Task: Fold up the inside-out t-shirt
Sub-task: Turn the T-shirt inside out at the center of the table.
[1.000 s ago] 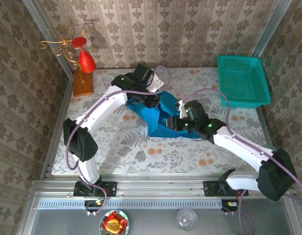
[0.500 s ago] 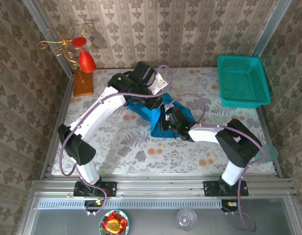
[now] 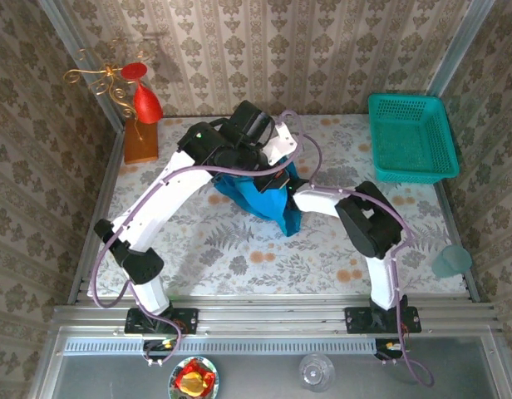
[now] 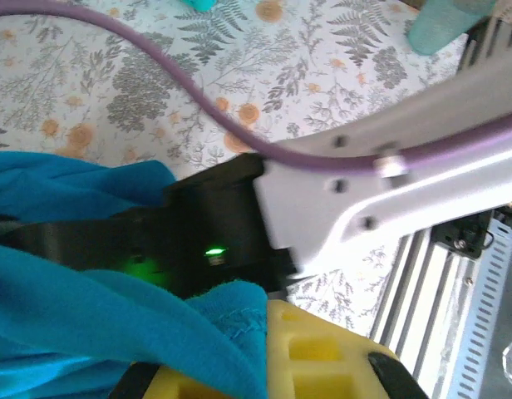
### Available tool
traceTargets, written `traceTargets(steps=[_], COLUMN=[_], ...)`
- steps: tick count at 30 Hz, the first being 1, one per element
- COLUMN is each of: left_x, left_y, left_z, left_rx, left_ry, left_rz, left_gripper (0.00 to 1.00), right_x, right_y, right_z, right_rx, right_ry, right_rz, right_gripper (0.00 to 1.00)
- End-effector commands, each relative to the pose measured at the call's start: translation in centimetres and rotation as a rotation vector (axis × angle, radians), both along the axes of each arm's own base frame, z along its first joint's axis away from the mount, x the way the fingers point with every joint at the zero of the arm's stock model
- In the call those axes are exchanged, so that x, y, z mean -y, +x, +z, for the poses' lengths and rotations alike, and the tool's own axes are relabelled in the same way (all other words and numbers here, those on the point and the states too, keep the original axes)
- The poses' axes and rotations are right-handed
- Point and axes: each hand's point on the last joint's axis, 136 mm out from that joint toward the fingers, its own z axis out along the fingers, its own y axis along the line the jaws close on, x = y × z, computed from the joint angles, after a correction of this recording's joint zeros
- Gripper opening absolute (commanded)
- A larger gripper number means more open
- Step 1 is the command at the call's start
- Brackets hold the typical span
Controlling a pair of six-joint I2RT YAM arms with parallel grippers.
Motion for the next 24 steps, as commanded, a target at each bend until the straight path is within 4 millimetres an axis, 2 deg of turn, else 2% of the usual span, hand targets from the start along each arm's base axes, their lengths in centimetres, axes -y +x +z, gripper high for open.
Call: traceTargets(steps=[1,3,6,10,12,15,16,19,22,24], left_x=[-0.2,-0.5,-1.0,-1.8,-2.4,-3.5,-3.9,-5.3,-6.7,-7.8], left_y=[-3.6,-4.2,-4.7,-5.0,-4.7,-3.4,-2.7,-0.5,1.6,2.6], left_z=[3.9,5.0,6.7,8.9,9.5,9.6,9.4,8.4,8.2,9.1], left_rx=[0.015,0.032,0.06,0.117,0.155,0.221,0.241,0.272,0.296,0.318], left_ry=[-0.099,-0.126,-0.173,-0.226,-0.23,-0.206,-0.19,-0.141,-0.113,-0.123], left_rz=[-0.111,-0.122,-0.125,-0.112,-0.088,-0.017,0.017,0.112,0.196,0.24], left_gripper=[0.0,0.0,0.0,0.0,0.0,0.0,0.0,0.0,0.0,0.0], right_x=[1.0,1.8,3.2,5.5,7.4,11.0,12.2,15.1,17.6,18.9], right_y=[-0.7,-1.1,-2.1,-3.4,-3.7,-3.2,-2.7,-1.0,1.4,3.0], right_z=[-5.0,-6.9,-9.1,-10.4,-10.5,-9.5,-8.4,-4.0,2.5,8.0], right_rx=[-0.182,-0.259,-0.357,-0.453,-0.488,-0.496,-0.476,-0.396,-0.269,-0.161], right_ry=[-0.14,-0.214,-0.299,-0.374,-0.395,-0.365,-0.336,-0.26,-0.2,-0.151], right_rz=[-0.011,-0.023,-0.032,-0.061,-0.102,-0.193,-0.225,-0.296,-0.345,-0.368], right_gripper=[0.68,0.74,0.77,0.74,0.63,0.26,0.16,0.0,0.0,0.0])
